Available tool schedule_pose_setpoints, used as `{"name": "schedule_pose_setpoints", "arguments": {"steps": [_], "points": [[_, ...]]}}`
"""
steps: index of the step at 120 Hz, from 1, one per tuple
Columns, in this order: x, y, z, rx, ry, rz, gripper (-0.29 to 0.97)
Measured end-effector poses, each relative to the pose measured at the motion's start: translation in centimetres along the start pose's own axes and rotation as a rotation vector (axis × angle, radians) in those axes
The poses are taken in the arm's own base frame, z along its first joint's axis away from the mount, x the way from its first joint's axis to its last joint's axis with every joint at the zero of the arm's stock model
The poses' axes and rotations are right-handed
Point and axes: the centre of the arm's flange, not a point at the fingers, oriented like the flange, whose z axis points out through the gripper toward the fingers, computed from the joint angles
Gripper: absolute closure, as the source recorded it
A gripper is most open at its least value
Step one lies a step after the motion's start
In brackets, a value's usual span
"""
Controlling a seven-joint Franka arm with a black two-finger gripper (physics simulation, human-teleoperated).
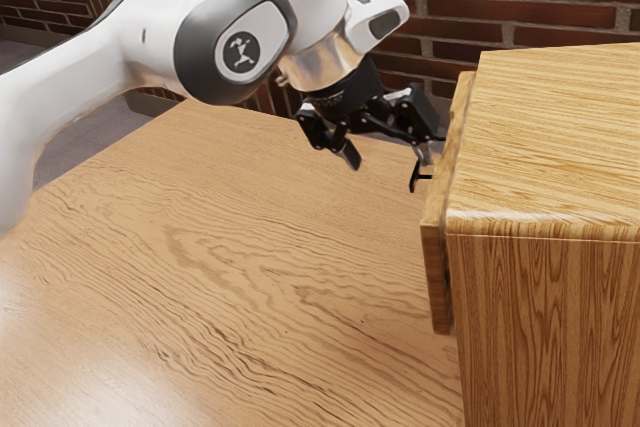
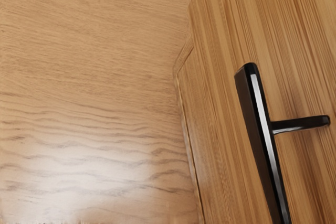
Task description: Pull the drawer handle with one arm to open the drawer
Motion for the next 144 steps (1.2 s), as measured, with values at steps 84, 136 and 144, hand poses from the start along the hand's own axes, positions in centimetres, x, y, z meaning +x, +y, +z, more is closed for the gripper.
{"name": "schedule_pose_setpoints", "arguments": {"steps": [84,136,144], "points": [[-0.5,-2.4,0.3,0.019,0.034,-0.032,0.0],[-2.1,-3.8,-1.4,0.017,0.064,-0.04,0.0],[-2.3,-4.8,-2.0,0.022,0.071,-0.053,0.0]]}}
